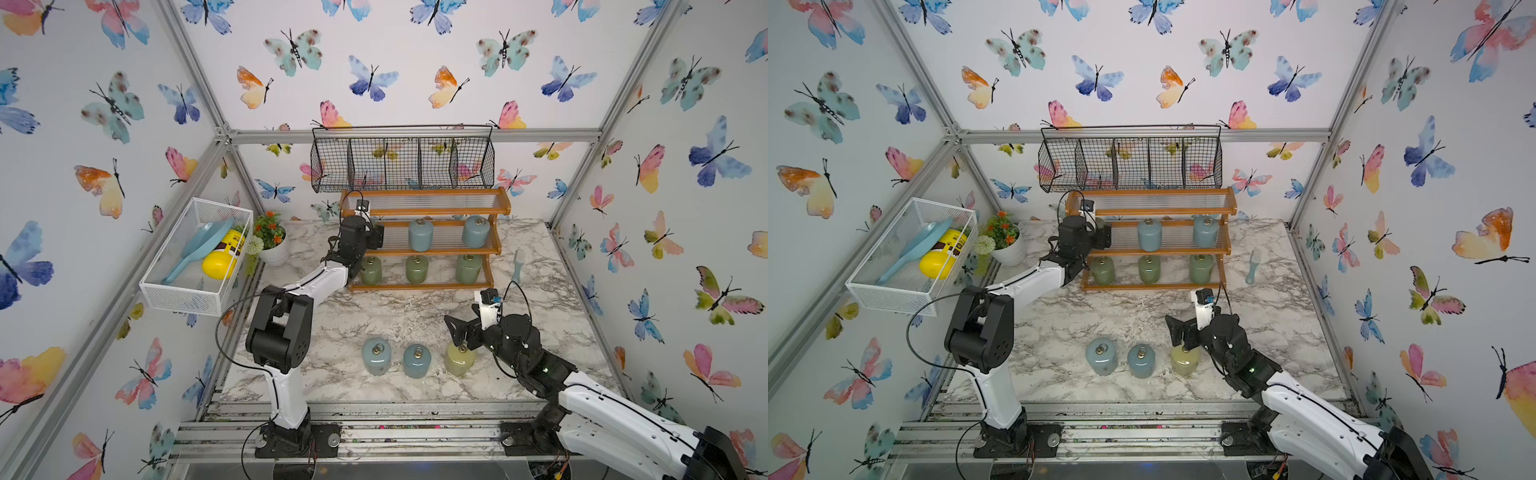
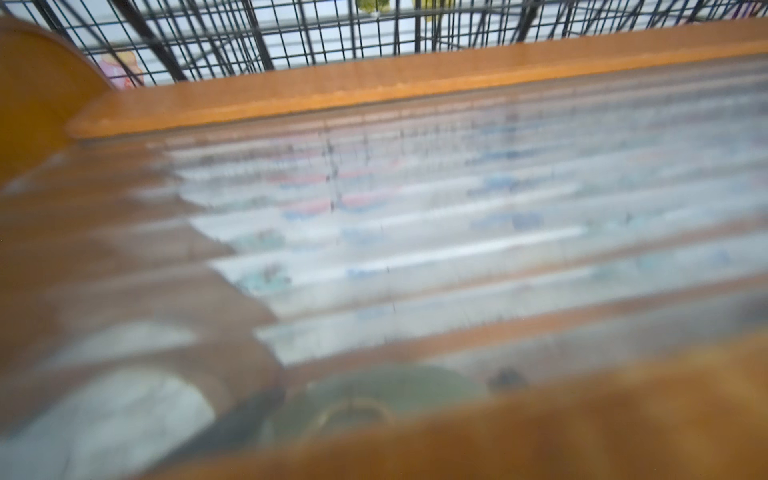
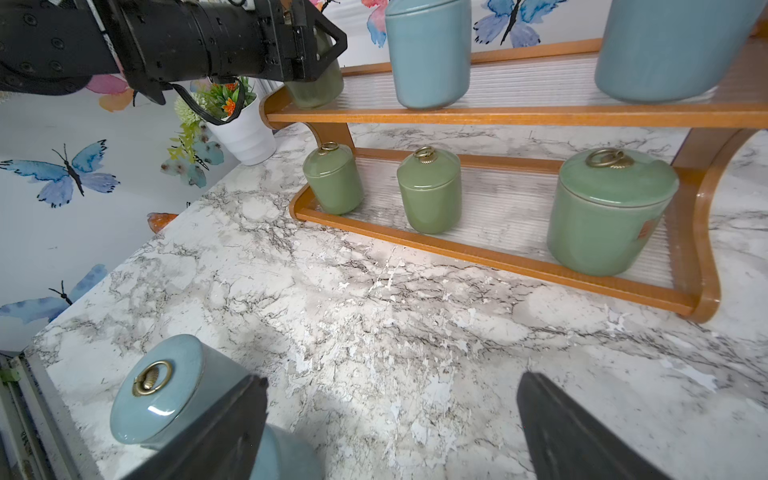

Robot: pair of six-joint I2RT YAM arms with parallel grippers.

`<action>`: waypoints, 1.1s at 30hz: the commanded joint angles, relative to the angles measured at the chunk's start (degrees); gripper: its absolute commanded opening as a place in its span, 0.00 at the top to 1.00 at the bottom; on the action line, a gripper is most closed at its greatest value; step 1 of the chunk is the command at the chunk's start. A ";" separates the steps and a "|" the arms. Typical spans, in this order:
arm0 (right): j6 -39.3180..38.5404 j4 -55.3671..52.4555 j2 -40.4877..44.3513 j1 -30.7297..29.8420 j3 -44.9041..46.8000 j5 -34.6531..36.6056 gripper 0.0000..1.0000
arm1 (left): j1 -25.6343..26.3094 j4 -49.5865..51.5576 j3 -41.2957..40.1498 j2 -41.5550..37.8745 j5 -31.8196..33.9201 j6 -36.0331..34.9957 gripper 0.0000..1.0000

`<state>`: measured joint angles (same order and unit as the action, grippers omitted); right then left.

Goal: Remove the tea canisters from the shelf
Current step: Pick up the tea canister from the shelf.

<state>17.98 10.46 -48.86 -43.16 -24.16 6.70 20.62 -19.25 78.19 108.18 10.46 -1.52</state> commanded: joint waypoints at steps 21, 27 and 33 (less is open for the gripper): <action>0.83 -0.53 0.52 0.13 0.04 0.68 0.00 | -0.39 0.47 -6.30 -9.60 -8.60 -1.23 0.28; 0.92 -0.35 0.52 0.18 0.12 0.17 0.00 | -0.32 0.65 -9.16 -13.08 -9.35 -0.67 0.30; 1.09 -0.01 0.70 0.18 0.47 -0.17 0.00 | -0.32 1.23 -11.71 -16.34 -9.30 0.49 0.33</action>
<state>18.46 10.17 -48.84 -43.16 -24.14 6.66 20.25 -16.14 66.63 95.55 2.17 -2.15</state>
